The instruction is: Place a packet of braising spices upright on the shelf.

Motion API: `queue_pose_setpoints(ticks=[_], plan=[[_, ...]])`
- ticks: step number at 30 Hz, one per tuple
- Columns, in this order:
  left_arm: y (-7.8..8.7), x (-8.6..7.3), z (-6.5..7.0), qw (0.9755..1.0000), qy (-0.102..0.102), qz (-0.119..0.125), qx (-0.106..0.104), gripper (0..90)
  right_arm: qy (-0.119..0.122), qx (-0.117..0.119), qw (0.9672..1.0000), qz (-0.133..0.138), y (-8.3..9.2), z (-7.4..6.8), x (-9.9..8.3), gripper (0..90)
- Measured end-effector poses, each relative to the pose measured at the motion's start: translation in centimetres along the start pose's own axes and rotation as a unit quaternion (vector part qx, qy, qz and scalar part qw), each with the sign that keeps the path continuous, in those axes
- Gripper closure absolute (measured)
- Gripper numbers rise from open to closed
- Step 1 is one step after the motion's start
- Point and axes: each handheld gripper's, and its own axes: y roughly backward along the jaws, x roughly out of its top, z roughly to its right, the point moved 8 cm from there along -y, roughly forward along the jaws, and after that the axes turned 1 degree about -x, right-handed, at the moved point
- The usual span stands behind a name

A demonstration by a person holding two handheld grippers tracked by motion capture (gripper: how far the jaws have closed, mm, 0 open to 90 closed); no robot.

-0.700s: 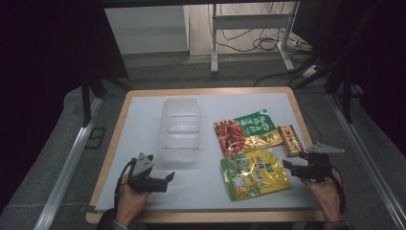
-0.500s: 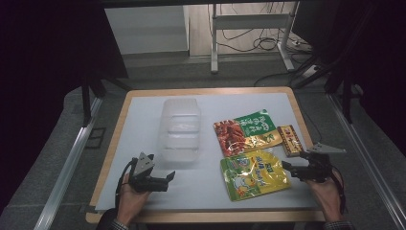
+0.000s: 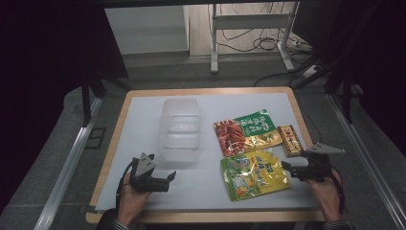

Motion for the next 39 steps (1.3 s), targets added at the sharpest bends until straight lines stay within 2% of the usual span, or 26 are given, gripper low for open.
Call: queue_pose_setpoints(ticks=[6,8,13,16,22,26,27,32,39], plan=[[-0.1,0.0,0.2,0.9999,0.003,-0.012,0.001,0.0,0.000,0.000,1.0000,0.001,0.0,0.0,0.0,6.2],[0.1,0.2,0.4,0.9999,0.003,-0.006,-0.012,0.0,0.001,-0.001,1.0000,0.004,0.0,0.1,0.0,6.2],[0.2,0.3,0.6,0.9998,0.008,-0.007,-0.018,1.4,0.001,-0.001,1.0000,0.005,0.1,0.1,0.1,6.1],[0.4,0.5,0.8,0.9998,0.002,-0.012,-0.018,7.6,0.002,-0.002,1.0000,0.007,0.1,0.0,0.1,6.1],[0.6,0.9,1.6,0.9994,-0.014,0.000,-0.031,18.5,0.004,-0.003,1.0000,0.007,0.1,0.0,0.1,6.1],[0.6,1.0,1.9,0.9990,-0.014,0.003,-0.043,22.0,0.004,-0.003,1.0000,0.006,0.0,0.0,0.1,6.1],[0.6,1.1,2.1,0.9986,-0.016,0.005,-0.050,26.6,0.004,-0.003,1.0000,0.007,0.1,0.0,0.1,6.1],[0.5,1.3,2.8,0.9976,-0.019,0.004,-0.066,33.6,0.005,-0.003,0.9999,0.008,0.1,0.0,0.2,6.1],[0.2,1.5,3.9,0.9964,-0.026,0.007,-0.080,41.5,0.006,-0.003,1.0000,0.008,0.1,0.0,0.2,6.1]])
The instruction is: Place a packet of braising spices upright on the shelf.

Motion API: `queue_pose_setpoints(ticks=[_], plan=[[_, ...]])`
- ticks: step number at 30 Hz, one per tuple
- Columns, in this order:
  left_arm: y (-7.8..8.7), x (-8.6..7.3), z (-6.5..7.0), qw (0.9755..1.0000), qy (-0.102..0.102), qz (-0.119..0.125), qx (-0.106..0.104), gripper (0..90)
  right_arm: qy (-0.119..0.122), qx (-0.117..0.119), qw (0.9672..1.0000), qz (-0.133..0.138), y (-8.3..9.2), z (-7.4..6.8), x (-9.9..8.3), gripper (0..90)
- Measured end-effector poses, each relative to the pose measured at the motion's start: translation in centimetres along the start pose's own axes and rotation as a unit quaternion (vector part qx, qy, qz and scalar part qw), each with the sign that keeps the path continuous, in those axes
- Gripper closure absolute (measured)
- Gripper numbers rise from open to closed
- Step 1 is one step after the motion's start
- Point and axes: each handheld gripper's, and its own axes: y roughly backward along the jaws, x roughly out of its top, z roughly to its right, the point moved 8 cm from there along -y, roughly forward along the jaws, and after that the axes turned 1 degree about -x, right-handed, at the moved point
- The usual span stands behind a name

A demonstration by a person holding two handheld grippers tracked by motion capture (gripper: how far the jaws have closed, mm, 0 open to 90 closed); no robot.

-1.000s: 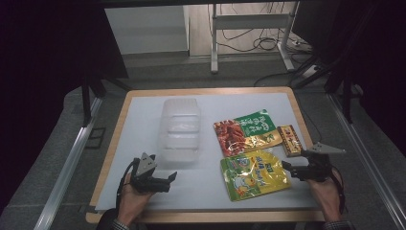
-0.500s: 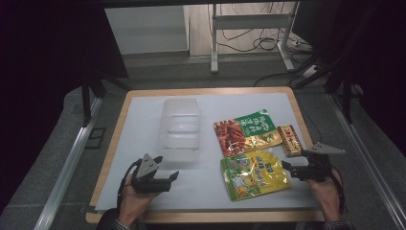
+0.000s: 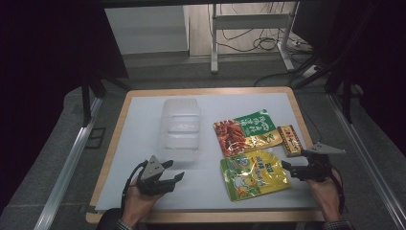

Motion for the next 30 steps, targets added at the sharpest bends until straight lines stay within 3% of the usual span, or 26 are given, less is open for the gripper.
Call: queue_pose_setpoints(ticks=[8,24,30], plan=[[-0.3,0.4,0.7,0.9998,0.004,0.003,-0.018,46.0,-0.002,0.003,1.0000,0.004,0.0,-0.1,0.1,6.0],[-2.3,0.9,3.1,0.9984,-0.013,-0.015,-0.052,65.0,-0.001,0.006,0.9999,0.010,0.2,-0.2,0.2,5.2],[-3.1,0.9,3.9,0.9971,-0.031,-0.028,-0.064,71.9,0.001,0.005,1.0000,0.008,0.1,-0.2,0.2,5.2]])
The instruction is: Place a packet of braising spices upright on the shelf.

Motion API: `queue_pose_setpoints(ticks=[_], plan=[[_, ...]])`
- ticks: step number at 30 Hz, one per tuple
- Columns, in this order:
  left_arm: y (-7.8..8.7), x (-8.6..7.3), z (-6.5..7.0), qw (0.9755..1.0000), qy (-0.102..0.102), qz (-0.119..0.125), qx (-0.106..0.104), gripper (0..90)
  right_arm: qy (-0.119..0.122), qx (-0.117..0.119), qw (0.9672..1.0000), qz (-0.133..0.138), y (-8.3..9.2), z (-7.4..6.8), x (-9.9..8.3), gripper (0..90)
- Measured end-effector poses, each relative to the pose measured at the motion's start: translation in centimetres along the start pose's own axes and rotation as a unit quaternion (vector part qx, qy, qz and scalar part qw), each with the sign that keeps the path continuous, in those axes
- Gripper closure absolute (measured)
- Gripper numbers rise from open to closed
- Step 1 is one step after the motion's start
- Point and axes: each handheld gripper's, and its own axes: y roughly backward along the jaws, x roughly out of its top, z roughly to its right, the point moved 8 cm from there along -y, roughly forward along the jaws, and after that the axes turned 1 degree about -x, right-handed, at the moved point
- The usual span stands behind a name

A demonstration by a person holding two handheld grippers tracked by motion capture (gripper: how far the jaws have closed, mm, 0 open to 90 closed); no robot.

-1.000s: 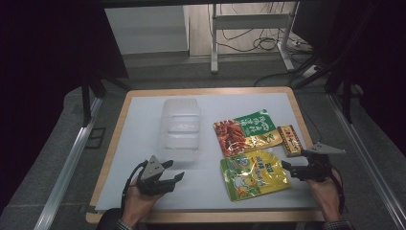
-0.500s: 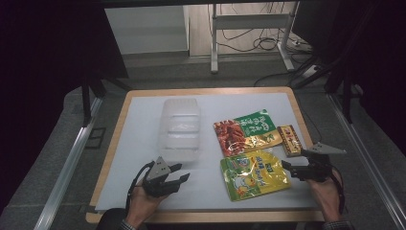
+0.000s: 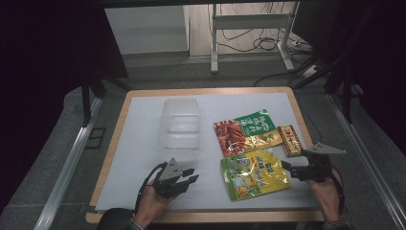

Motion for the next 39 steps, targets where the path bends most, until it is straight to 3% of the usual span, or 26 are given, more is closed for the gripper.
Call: queue_pose_setpoints(ticks=[12,24,31,39], plan=[[-1.7,0.9,1.0,0.9997,-0.023,-0.003,-0.006,89.2,-0.001,0.000,1.0000,-0.003,-0.1,-0.1,0.0,5.0],[-3.3,1.7,1.7,0.9993,-0.030,-0.001,-0.022,89.7,0.000,0.000,1.0000,-0.003,0.1,-0.2,0.0,5.0],[-5.0,2.4,2.1,0.9987,-0.030,-0.004,-0.041,89.6,-0.001,0.000,1.0000,-0.004,0.1,-0.3,0.0,5.0],[-7.0,3.2,2.6,0.9982,-0.036,-0.005,-0.047,89.6,0.001,0.002,1.0000,-0.007,0.1,-0.4,0.0,5.0]])
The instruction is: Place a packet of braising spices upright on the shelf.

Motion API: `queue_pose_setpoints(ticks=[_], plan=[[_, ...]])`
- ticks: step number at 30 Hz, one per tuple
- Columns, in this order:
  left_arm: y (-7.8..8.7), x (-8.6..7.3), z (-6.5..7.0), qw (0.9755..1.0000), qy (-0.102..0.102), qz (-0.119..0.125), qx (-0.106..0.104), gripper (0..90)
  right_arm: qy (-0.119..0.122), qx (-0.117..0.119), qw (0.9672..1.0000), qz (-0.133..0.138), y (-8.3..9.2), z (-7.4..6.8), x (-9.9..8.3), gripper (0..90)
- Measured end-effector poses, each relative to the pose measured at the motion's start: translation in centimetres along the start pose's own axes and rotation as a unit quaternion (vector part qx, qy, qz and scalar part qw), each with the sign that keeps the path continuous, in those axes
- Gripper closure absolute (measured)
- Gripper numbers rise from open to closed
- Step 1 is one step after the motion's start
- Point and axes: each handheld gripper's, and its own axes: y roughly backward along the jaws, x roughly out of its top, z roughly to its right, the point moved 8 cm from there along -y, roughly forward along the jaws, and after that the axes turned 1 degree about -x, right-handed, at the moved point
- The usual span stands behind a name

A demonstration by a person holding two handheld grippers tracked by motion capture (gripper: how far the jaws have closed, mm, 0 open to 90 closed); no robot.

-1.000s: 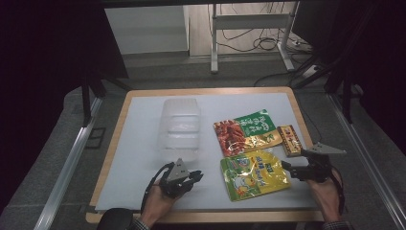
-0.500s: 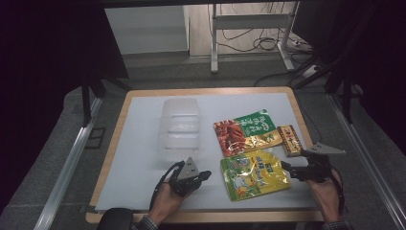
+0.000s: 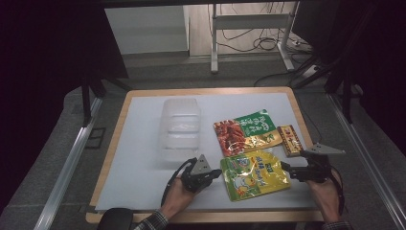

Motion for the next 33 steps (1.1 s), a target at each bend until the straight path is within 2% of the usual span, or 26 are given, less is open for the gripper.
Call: queue_pose_setpoints(ticks=[9,14,16,17,19,20,24,26,31,33], plan=[[-2.5,0.8,1.1,0.9998,-0.019,-0.001,-0.008,89.6,0.006,0.003,1.0000,-0.006,-0.1,-0.2,-0.1,5.1],[-3.7,1.1,1.1,0.9995,-0.030,-0.007,-0.010,89.6,0.007,0.006,0.9999,-0.010,-0.2,-0.4,-0.1,5.1],[-4.2,0.9,1.0,0.9995,-0.029,-0.013,-0.010,89.6,0.007,0.007,0.9999,-0.009,-0.2,-0.5,-0.1,5.1],[-4.2,0.9,1.0,0.9995,-0.029,-0.013,-0.010,89.7,0.007,0.007,0.9999,-0.009,-0.2,-0.5,-0.1,5.1],[-4.2,0.8,0.9,0.9997,-0.014,-0.013,-0.015,89.8,0.005,0.017,0.9998,-0.007,-0.3,-0.7,0.0,5.1],[-4.3,0.6,1.0,0.9995,-0.015,-0.027,-0.011,89.9,0.005,0.020,0.9998,-0.007,-0.3,-0.8,0.0,5.1],[-4.4,0.2,1.0,0.9993,-0.018,-0.032,-0.005,90.0,0.002,0.029,0.9996,-0.007,-0.3,-1.0,0.0,5.1],[-4.4,0.1,1.0,0.9988,-0.023,-0.043,-0.001,90.0,0.003,0.033,0.9994,-0.010,-0.2,-1.2,0.0,5.1],[-4.3,-0.3,1.1,0.9985,-0.027,-0.046,0.006,90.0,0.003,0.044,0.9989,-0.017,0.0,-1.7,-0.3,5.2],[-4.3,-0.4,1.1,0.9986,-0.023,-0.048,0.005,90.0,-0.001,0.056,0.9981,-0.026,0.1,-2.2,-0.6,5.6]])
